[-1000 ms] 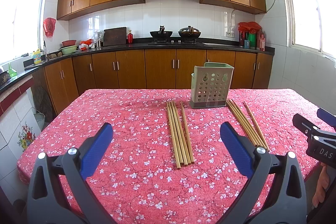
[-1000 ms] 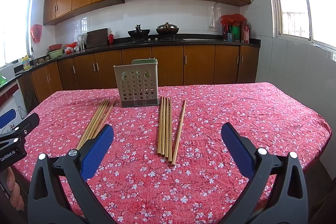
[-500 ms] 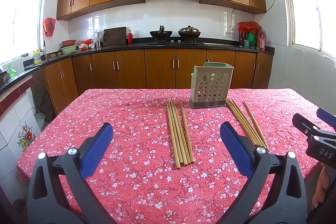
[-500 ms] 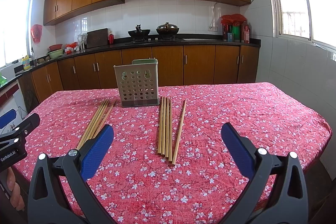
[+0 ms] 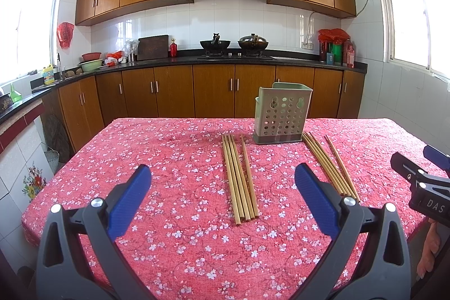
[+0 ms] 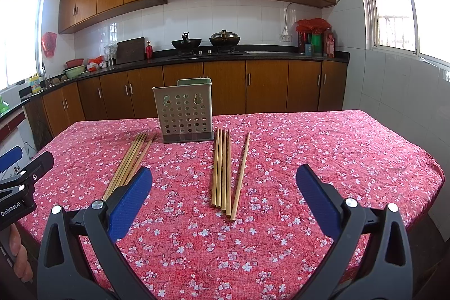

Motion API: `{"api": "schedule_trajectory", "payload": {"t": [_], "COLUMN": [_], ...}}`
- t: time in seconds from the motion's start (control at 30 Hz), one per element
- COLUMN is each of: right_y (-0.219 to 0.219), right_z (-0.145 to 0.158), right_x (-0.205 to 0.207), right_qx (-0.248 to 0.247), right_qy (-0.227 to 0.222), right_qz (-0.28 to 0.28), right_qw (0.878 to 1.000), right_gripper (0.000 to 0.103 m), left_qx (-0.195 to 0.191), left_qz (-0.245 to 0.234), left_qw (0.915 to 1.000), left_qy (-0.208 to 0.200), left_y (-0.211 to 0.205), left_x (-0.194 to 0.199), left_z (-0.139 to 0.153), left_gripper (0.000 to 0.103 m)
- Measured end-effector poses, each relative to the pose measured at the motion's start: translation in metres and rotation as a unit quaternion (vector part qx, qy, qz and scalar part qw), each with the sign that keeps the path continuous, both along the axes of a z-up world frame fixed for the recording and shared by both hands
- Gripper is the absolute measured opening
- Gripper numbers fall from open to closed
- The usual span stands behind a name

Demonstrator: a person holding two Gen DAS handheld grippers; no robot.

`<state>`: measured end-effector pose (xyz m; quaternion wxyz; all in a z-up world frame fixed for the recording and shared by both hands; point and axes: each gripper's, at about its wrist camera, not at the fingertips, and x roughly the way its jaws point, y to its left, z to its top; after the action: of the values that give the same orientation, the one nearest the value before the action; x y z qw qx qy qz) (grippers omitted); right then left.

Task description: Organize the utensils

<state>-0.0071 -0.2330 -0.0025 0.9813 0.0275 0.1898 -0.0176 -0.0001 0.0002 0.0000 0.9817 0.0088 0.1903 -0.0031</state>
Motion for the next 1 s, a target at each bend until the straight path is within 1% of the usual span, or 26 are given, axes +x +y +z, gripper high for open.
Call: {"api": "schedule_trajectory", "payload": {"t": [1.0], "right_y": [-0.0005], "right_z": [-0.0007], "right_x": [0.0021], "right_qx": [0.0], "right_qy": [0.002], "right_qz": [0.0], "right_qw": [1.0], "right_gripper": [0.101], "left_qx": [0.0], "left_qz": [0.0], "left_qw": [1.0], "left_qy": [0.002], "left_y": [0.0023], "left_x": [-0.0001], "left_z": [0.0014], "left_gripper": [0.099]}}
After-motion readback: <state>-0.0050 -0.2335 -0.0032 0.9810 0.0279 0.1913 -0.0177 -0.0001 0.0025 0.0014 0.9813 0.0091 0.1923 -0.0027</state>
